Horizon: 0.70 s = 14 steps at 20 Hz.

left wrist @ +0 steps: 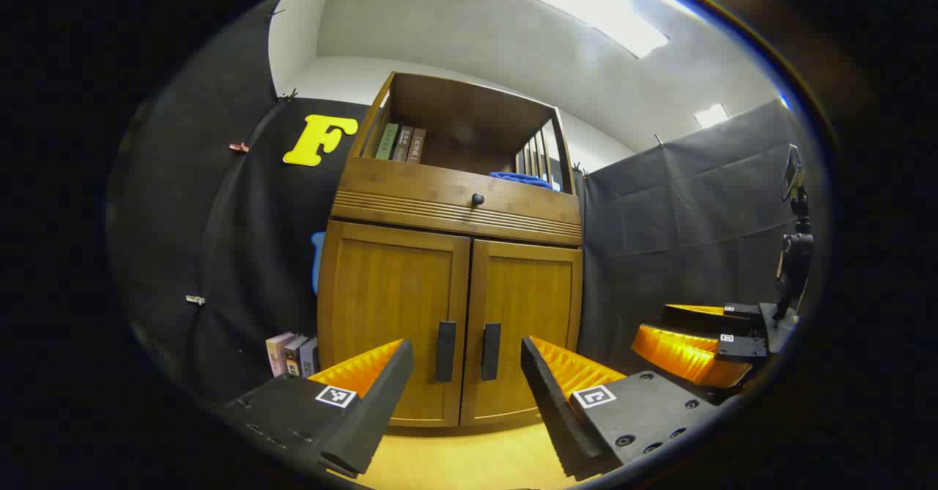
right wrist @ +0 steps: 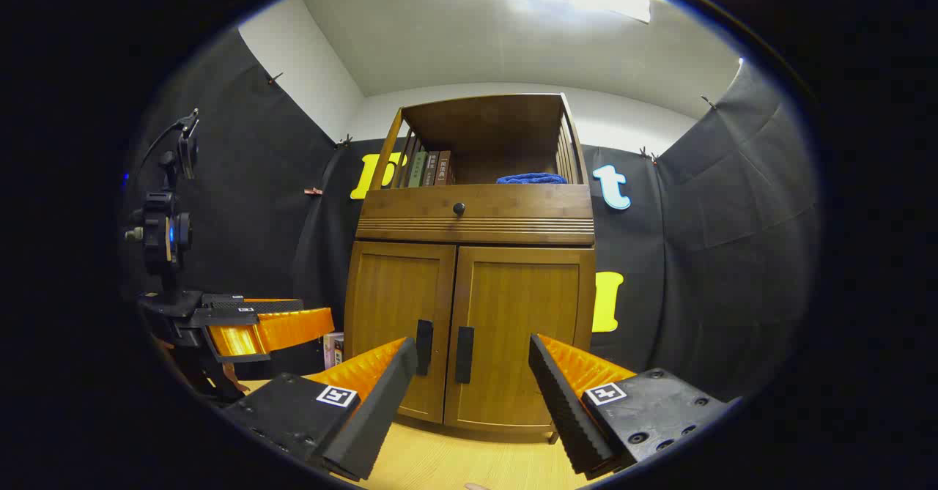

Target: Open the right door of the double-door shoe cabinet with the right hand, and open the left door with the left hand.

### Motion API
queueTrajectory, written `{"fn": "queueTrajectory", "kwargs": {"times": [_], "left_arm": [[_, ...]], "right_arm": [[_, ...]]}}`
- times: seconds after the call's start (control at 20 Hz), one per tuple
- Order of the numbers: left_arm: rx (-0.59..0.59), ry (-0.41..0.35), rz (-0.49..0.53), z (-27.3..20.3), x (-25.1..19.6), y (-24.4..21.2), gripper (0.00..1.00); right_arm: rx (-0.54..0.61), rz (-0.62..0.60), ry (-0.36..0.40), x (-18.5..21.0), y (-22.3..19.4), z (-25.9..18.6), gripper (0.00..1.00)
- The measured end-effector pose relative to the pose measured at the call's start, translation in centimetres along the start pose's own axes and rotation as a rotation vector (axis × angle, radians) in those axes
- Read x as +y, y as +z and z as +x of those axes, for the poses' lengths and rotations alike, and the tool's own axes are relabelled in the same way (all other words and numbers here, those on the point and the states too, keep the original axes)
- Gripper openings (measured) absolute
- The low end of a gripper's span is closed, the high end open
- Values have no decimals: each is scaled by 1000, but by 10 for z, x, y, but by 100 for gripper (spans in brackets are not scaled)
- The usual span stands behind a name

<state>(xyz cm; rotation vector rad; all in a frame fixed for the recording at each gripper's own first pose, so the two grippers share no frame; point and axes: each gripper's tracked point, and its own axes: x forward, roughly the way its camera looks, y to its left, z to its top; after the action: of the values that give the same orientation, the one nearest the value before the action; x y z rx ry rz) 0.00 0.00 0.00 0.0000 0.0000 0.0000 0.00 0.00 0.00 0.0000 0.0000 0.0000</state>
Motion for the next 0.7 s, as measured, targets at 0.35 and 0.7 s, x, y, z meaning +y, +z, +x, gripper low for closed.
{"fn": "queueTrajectory", "kwargs": {"times": [0.35, 0.7], "left_arm": [[49, -6, 49, 9, -5, -16, 92], [43, -18, 32, 10, -2, -15, 87]], "right_arm": [[2, 3, -12, 0, 0, 0, 97], [18, 2, -7, 0, -1, 1, 97]]}}
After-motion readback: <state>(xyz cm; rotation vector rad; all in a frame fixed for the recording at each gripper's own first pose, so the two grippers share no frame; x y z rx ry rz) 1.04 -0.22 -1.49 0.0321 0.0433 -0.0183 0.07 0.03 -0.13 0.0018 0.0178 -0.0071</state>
